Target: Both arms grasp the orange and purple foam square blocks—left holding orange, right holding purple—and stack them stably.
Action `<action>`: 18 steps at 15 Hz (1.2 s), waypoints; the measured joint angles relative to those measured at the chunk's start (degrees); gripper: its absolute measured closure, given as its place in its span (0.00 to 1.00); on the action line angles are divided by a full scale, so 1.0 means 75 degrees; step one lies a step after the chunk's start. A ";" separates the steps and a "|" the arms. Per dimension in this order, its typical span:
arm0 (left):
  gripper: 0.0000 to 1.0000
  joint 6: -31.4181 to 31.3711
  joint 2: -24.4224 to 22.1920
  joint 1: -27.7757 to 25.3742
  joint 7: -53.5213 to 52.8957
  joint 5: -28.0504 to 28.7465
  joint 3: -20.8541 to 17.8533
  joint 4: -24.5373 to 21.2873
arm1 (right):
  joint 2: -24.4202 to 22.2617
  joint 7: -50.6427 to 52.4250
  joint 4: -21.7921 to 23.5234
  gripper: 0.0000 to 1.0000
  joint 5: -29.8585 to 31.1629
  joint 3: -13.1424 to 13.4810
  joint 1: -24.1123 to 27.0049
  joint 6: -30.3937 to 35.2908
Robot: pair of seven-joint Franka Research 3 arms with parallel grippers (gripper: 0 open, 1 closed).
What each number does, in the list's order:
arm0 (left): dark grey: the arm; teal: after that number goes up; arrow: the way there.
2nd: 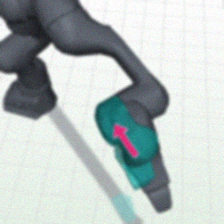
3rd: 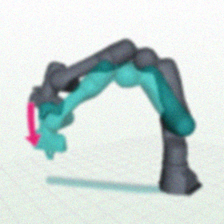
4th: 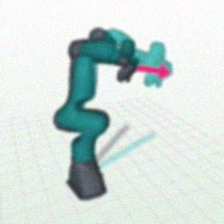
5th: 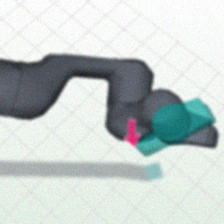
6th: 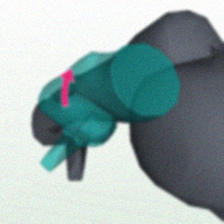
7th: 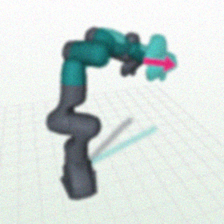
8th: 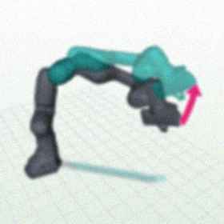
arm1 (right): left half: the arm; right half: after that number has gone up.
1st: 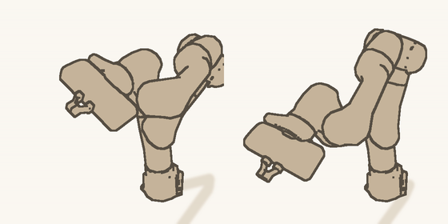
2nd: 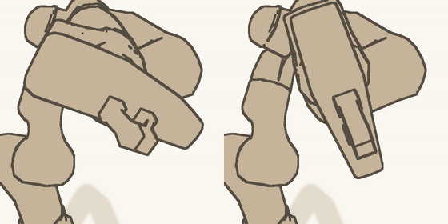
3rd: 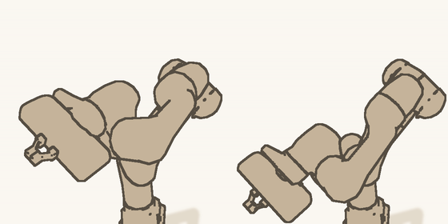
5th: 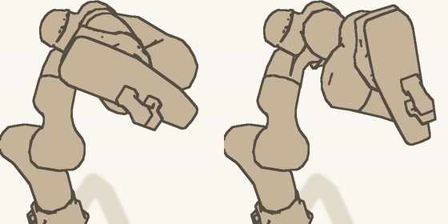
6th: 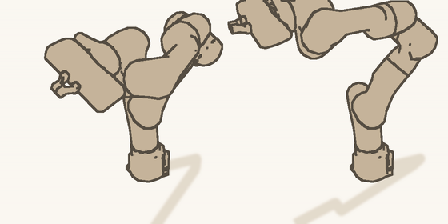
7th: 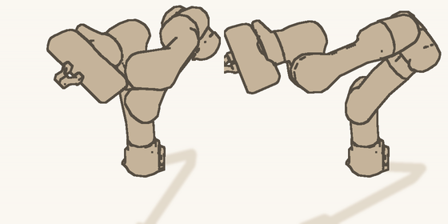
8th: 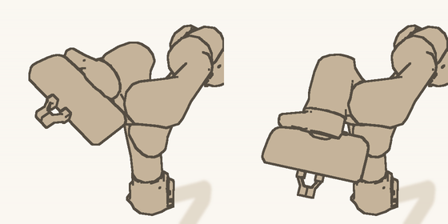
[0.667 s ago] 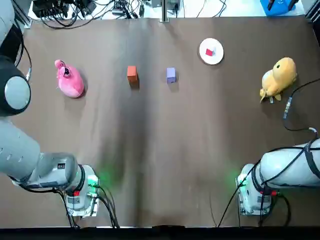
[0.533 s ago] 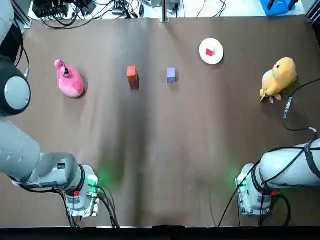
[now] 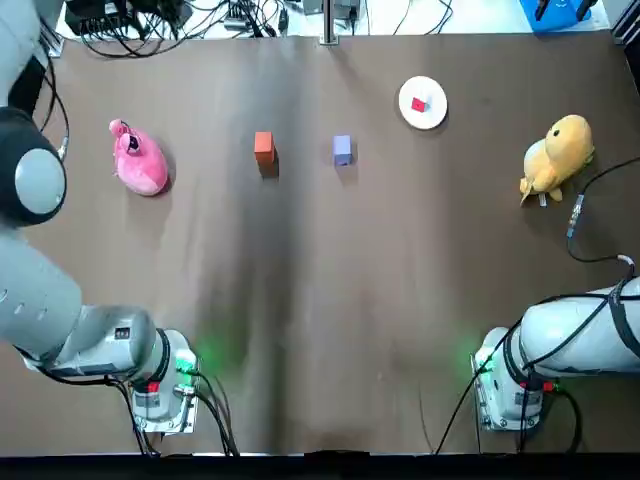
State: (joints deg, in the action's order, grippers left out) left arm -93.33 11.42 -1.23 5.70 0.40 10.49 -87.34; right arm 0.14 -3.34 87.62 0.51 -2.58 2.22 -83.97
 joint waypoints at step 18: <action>0.00 0.1118 0.1253 -0.0242 -0.5448 -0.4660 0.0501 0.0233 | 0.1969 -0.5309 0.0091 0.00 -0.0369 -0.0197 -0.3064 -0.2004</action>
State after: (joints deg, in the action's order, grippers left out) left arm -84.95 20.82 -3.05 -35.16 -34.55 14.25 -85.59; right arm 14.91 -43.16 88.30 -2.25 -4.05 -20.76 -99.00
